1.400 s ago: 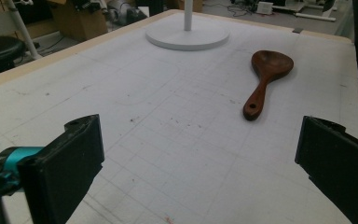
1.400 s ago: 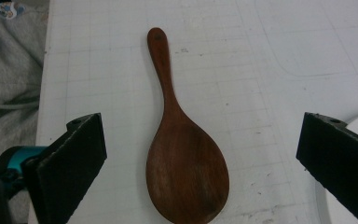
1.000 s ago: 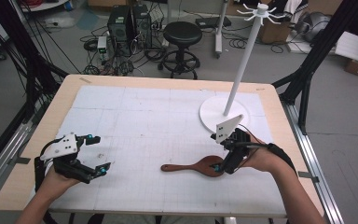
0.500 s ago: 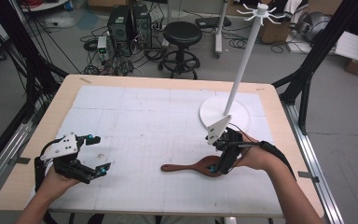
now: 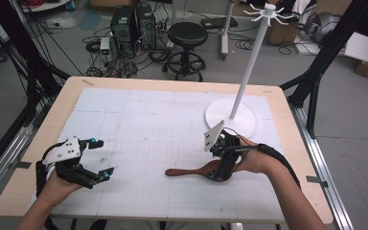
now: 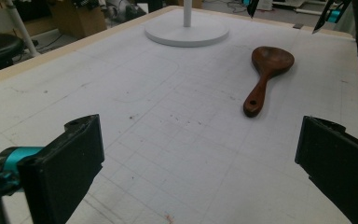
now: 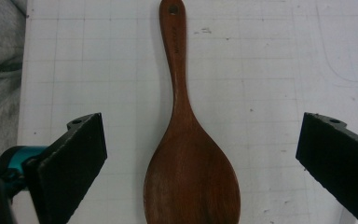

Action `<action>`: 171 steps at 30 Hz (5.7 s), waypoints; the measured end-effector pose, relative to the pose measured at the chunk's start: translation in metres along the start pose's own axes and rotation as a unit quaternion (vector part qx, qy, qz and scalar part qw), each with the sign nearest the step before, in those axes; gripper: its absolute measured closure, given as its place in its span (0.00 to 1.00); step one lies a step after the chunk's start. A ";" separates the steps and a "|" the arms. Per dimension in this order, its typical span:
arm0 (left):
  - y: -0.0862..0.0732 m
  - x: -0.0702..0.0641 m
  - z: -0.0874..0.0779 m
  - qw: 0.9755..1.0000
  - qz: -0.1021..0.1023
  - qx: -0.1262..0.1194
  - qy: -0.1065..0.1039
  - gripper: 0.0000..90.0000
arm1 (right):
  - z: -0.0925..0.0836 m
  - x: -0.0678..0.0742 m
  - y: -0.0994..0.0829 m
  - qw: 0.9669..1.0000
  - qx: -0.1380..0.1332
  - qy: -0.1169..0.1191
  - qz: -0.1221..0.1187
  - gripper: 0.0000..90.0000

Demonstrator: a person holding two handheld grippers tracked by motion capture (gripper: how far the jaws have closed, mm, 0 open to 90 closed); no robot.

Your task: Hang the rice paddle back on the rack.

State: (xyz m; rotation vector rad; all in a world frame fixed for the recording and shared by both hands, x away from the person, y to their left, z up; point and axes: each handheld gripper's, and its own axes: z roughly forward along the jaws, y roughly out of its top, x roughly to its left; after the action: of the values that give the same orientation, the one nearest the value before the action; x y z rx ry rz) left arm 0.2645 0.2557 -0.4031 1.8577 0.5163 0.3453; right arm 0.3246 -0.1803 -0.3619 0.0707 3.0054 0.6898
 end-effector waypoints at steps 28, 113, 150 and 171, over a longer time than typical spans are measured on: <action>0.000 -0.002 0.001 1.000 0.001 0.002 -0.001 0.02 | 0.034 0.001 0.026 0.997 0.078 0.006 -0.018 0.02; -0.002 -0.003 0.001 1.000 0.007 0.015 0.002 0.02 | 0.077 0.001 0.045 0.978 0.203 0.040 -0.033 0.74; -0.002 -0.004 -0.001 1.000 0.009 0.013 0.006 0.02 | 0.079 0.002 0.046 0.976 0.211 0.035 -0.025 0.82; -0.003 -0.003 -0.002 1.000 0.009 0.013 0.010 0.02 | 0.068 -0.004 0.034 0.984 0.168 0.062 -0.009 0.84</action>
State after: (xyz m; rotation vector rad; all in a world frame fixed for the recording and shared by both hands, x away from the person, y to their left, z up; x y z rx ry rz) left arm 0.2607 0.2563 -0.4052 1.8858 0.5195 0.3709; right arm 0.3340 -0.1207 -0.4085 0.0141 3.2039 0.1838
